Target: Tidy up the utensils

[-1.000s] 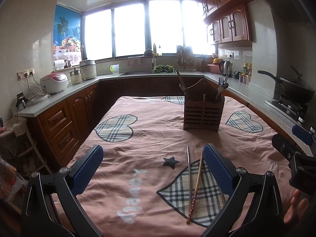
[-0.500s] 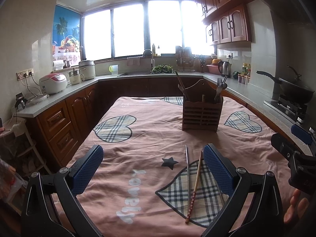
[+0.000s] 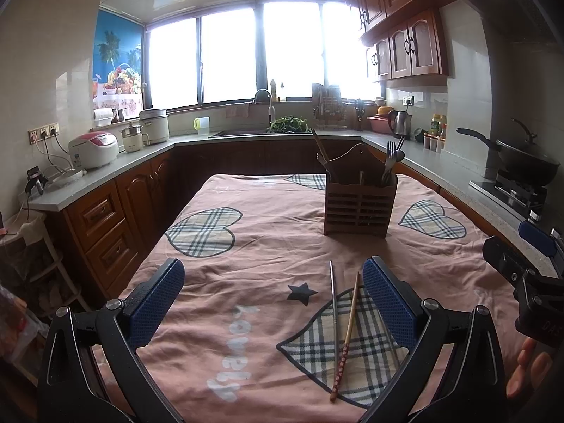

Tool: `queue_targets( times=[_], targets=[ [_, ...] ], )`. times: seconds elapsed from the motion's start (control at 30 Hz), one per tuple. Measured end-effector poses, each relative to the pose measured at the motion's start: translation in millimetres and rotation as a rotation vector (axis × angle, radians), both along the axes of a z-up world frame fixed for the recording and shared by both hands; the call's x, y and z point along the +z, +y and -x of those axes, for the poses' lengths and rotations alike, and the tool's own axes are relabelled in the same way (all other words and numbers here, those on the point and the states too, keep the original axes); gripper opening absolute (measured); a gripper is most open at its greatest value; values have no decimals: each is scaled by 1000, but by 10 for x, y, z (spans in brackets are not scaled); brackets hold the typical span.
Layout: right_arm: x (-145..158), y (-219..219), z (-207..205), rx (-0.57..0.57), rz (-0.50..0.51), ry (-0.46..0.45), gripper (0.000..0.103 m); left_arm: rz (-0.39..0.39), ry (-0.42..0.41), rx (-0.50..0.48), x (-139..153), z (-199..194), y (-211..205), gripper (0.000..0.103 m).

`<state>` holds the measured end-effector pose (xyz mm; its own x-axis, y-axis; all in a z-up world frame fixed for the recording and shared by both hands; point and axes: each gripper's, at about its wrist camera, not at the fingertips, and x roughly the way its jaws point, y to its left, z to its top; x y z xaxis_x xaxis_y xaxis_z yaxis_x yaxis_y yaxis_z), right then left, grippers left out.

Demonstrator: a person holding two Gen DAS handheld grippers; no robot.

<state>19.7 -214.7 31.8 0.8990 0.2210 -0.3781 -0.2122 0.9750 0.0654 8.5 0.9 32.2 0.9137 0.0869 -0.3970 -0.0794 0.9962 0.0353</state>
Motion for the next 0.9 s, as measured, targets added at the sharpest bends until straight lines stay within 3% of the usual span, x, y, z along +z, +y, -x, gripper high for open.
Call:
queue_targets(
  times=[0.9],
  targets=[
    [-5, 0, -95, 10, -3, 10, 103, 11, 5, -20, 40, -97, -4, 103]
  ],
)
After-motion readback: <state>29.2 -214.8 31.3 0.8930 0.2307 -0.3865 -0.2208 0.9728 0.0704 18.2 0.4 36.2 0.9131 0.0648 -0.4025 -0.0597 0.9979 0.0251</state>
